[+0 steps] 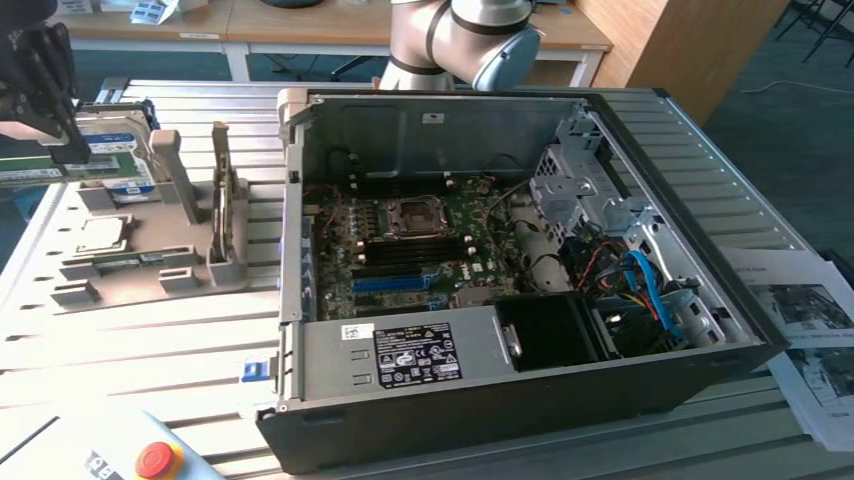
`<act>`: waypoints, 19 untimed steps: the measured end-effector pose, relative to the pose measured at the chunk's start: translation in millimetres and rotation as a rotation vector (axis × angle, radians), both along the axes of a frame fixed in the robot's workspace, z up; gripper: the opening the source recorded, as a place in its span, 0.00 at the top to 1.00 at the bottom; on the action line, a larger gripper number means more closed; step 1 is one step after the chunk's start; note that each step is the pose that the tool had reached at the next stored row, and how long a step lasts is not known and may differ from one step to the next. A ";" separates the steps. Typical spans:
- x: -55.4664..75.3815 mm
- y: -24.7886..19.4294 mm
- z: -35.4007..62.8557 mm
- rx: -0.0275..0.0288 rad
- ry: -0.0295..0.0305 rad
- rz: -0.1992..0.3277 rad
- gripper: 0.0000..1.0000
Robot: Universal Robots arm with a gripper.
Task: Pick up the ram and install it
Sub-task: 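Pick up the ram and move it above insertion slot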
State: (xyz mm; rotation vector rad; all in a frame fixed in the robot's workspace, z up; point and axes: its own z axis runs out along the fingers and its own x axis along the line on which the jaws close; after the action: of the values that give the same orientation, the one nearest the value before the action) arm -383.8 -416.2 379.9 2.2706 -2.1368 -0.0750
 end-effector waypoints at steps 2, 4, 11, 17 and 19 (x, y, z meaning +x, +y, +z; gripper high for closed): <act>0.7 -0.2 0.2 -0.0002 0.0003 0.000 0.88; 2.8 -0.4 0.1 0.0000 0.0004 0.000 0.88; 14.7 -1.2 0.7 0.0000 0.0031 0.000 0.88; 15.2 -1.2 2.8 -0.0002 0.0034 0.000 0.88; 15.1 -1.2 6.0 0.0000 0.0032 0.000 0.88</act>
State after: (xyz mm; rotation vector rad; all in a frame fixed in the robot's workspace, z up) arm -368.6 -417.4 385.9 2.2688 -2.1353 -0.0786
